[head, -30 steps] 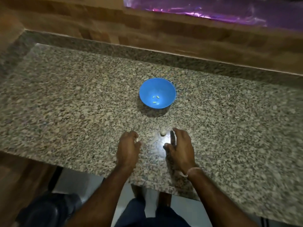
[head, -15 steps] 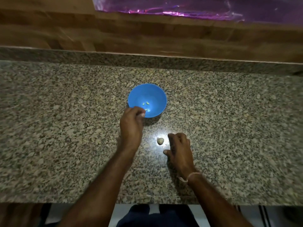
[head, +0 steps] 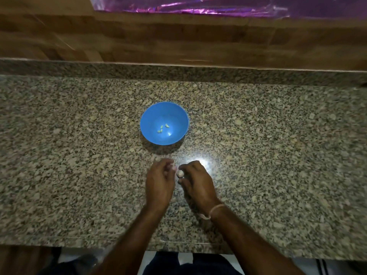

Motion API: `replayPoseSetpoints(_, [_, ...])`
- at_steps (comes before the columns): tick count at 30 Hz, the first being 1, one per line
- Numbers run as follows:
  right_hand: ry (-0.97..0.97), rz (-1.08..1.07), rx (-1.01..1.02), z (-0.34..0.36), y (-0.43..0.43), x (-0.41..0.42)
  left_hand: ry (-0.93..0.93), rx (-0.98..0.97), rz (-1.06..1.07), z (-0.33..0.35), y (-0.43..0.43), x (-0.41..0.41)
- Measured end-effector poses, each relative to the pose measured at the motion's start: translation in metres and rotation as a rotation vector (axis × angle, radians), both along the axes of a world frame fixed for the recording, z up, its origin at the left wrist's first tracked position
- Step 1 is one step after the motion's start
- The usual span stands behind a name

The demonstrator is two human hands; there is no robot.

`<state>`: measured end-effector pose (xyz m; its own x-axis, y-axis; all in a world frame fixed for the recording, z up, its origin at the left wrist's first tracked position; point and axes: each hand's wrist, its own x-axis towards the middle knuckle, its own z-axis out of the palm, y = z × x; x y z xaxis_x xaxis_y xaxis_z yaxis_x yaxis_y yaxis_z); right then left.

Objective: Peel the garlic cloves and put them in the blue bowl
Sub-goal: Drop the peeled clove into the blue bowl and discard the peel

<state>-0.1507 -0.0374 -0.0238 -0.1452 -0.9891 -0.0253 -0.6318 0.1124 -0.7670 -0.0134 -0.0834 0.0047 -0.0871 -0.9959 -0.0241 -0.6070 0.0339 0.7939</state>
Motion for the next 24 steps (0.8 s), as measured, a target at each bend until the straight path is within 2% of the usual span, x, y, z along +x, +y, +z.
replayPoseSetpoints(2, [0.028, 0.048, -0.009, -0.003, -0.004, -0.002, 0.041, 0.129, 0.015, -0.017, 0.015, -0.003])
replayPoseSetpoints(4, [-0.029, 0.045, -0.006, -0.003, -0.003, -0.005, 0.154, 0.263, 0.077, -0.020, 0.021, -0.008])
replayPoseSetpoints(7, [-0.307, -0.027, 0.037, 0.010, 0.002, -0.009, 0.392, 0.482, 0.218, -0.013, 0.024, -0.011])
replayPoseSetpoints(10, [-0.531, -0.081, 0.090, 0.026, 0.010, -0.014, 0.753, 0.738, 0.304, 0.003, 0.022, -0.013])
replayPoseSetpoints(15, [-0.548, -0.094, 0.021, 0.045, 0.010, -0.022, 1.000, 0.934, 0.359, 0.020, 0.021, -0.016])
replayPoseSetpoints(19, [-0.596, -0.121, 0.015, 0.059, 0.007, -0.023, 1.129, 0.922, 0.352, 0.029, 0.020, -0.022])
replayPoseSetpoints(24, [-0.637, -0.140, 0.015, 0.070, 0.007, -0.026, 1.058, 0.792, 0.238, 0.029, 0.020, -0.021])
